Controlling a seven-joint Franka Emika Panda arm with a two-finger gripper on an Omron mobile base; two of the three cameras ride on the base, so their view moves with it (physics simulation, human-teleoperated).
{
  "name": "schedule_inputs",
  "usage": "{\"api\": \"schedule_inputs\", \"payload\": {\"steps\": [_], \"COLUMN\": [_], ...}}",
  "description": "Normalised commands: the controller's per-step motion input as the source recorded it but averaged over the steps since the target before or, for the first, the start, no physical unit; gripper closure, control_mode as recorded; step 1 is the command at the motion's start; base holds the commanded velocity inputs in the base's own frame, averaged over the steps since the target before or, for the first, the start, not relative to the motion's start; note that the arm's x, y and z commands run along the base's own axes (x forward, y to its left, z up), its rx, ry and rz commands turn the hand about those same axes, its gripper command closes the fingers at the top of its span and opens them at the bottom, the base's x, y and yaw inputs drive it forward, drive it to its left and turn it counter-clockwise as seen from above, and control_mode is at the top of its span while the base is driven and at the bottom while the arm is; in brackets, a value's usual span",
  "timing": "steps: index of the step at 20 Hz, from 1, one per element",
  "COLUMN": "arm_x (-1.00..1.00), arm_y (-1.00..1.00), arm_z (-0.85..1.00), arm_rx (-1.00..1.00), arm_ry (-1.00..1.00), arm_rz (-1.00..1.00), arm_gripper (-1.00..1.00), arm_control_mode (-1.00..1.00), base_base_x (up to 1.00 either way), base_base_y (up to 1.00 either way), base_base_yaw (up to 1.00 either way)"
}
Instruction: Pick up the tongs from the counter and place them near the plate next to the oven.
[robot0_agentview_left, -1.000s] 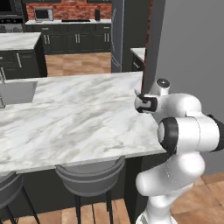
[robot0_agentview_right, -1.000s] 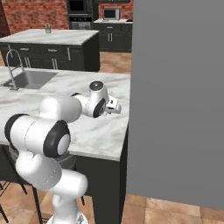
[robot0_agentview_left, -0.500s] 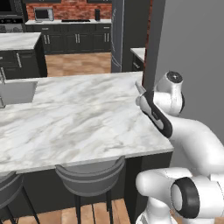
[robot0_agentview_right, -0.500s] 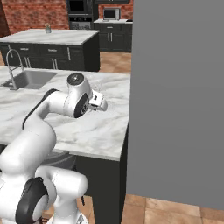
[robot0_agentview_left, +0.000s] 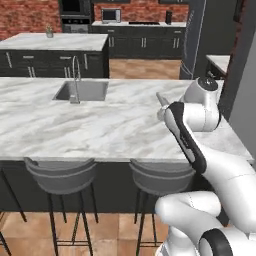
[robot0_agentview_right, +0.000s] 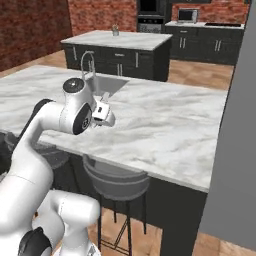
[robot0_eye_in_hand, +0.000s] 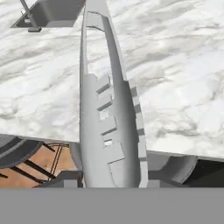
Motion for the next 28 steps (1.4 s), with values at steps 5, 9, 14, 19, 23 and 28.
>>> {"api": "schedule_inputs", "payload": {"steps": [5,9,14,19,23,28], "arm_x": [0.00,0.00,0.00,0.00,0.00,0.00], "arm_y": [0.00,0.00,0.00,0.00,0.00,0.00], "arm_z": [0.00,0.00,0.00,0.00,0.00,0.00], "arm_rx": [0.00,0.00,0.00,0.00,0.00,0.00], "arm_ry": [0.00,0.00,0.00,0.00,0.00,0.00], "arm_rz": [0.00,0.00,0.00,0.00,0.00,0.00], "arm_gripper": [1.00,1.00,1.00,1.00,1.00,1.00], "arm_control_mode": [1.00,1.00,1.00,1.00,1.00,1.00], "base_base_x": [-0.03,0.00,0.00,0.00,0.88,1.00], "base_base_y": [0.55,0.12,0.05,0.05,0.01,0.03], "base_base_yaw": [0.87,0.99,1.00,0.95,0.36,-0.19]}}
